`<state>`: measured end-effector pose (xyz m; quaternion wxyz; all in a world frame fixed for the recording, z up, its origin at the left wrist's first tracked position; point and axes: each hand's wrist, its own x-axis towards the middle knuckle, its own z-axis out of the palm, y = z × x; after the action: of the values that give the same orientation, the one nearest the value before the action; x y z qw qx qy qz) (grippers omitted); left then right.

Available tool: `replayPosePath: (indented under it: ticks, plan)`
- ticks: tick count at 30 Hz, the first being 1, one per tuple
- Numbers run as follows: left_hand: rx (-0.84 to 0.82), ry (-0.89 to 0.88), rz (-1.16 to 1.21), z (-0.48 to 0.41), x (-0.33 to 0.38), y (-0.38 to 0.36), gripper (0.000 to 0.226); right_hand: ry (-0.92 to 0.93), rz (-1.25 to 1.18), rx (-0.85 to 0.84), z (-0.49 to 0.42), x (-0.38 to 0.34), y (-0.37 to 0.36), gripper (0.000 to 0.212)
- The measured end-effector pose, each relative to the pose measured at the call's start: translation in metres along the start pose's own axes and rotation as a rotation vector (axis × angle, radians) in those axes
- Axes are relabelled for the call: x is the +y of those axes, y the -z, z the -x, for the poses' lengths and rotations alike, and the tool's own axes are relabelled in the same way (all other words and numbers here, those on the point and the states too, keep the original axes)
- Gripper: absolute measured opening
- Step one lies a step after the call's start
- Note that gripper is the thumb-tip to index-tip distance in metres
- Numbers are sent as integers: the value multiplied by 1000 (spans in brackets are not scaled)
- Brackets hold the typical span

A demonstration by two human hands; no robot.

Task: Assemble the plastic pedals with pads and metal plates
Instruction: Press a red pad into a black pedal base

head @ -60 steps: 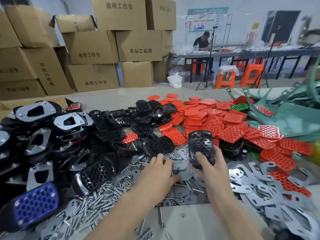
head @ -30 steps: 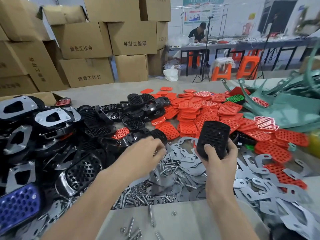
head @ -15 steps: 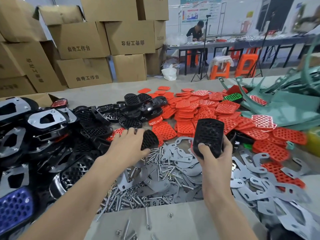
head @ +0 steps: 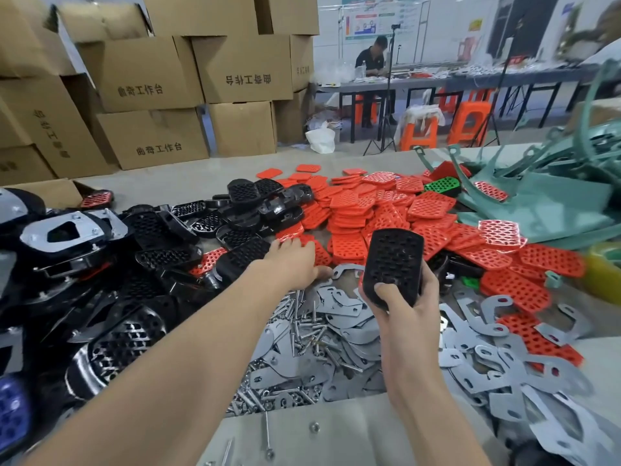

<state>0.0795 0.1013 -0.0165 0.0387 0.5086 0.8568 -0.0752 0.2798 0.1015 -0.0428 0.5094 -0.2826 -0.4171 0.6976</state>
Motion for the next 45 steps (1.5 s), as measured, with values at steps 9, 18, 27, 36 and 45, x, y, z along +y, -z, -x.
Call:
replayPosePath:
  ticks: [9,18,27,36,45]
  plan:
    - [581,-1,569,48,-7,22,33,-63,5,-111,3,1,-3,63]
    - [323,133,2349,154,3,-36,28,-122,29,-346,25,10,-23,64]
    - [392,113,2189,156,12,-46,17,-56,137,-476,29,18,-23,55]
    - [441,83,2117,157,14,-45,17,-31,161,-503,26,20,-19,59]
    - [507,77,1866,156,16,-51,13,13,197,-529,27,24,-20,62]
